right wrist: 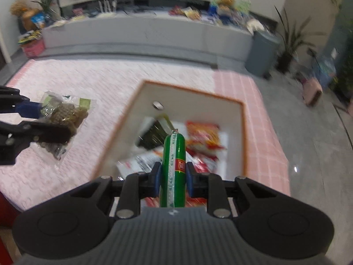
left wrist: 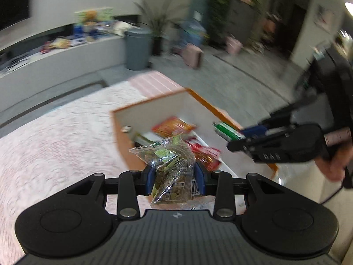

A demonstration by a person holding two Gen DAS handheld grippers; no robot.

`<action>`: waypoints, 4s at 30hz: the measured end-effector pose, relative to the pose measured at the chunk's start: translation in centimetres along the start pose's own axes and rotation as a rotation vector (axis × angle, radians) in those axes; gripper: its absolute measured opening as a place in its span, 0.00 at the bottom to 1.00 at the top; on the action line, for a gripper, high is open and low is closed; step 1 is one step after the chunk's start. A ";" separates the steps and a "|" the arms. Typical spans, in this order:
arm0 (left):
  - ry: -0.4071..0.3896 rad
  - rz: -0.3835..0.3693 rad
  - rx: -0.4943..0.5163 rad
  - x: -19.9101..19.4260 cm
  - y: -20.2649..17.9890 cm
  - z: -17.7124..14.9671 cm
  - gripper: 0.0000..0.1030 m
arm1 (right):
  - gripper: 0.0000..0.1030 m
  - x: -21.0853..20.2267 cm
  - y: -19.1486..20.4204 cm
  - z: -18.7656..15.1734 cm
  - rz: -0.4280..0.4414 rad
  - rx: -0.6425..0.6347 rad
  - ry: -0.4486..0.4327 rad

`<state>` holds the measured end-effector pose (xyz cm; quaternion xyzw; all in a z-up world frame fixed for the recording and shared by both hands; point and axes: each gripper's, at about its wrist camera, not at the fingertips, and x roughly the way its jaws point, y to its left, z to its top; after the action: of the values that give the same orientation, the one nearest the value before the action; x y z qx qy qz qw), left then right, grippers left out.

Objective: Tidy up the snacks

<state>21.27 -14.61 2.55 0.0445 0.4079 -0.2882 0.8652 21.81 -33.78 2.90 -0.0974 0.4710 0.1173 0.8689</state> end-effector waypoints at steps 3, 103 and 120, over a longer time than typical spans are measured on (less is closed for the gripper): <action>0.067 -0.030 0.073 2.8 -1.4 0.3 0.41 | 0.20 0.9 -1.1 -1.2 -0.008 0.007 0.047; -0.203 0.494 -0.184 -12.0 0.3 -17.4 0.87 | 0.81 -6.3 17.5 -15.1 -0.186 0.260 -0.317; -0.199 0.493 -0.206 -12.5 0.6 -17.4 0.87 | 0.82 -6.3 18.2 -14.6 -0.168 0.239 -0.323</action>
<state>3.53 -2.87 0.09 0.0259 0.3251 -0.0292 0.9449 1.48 -21.27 -0.73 -0.0123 0.3263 0.0018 0.9452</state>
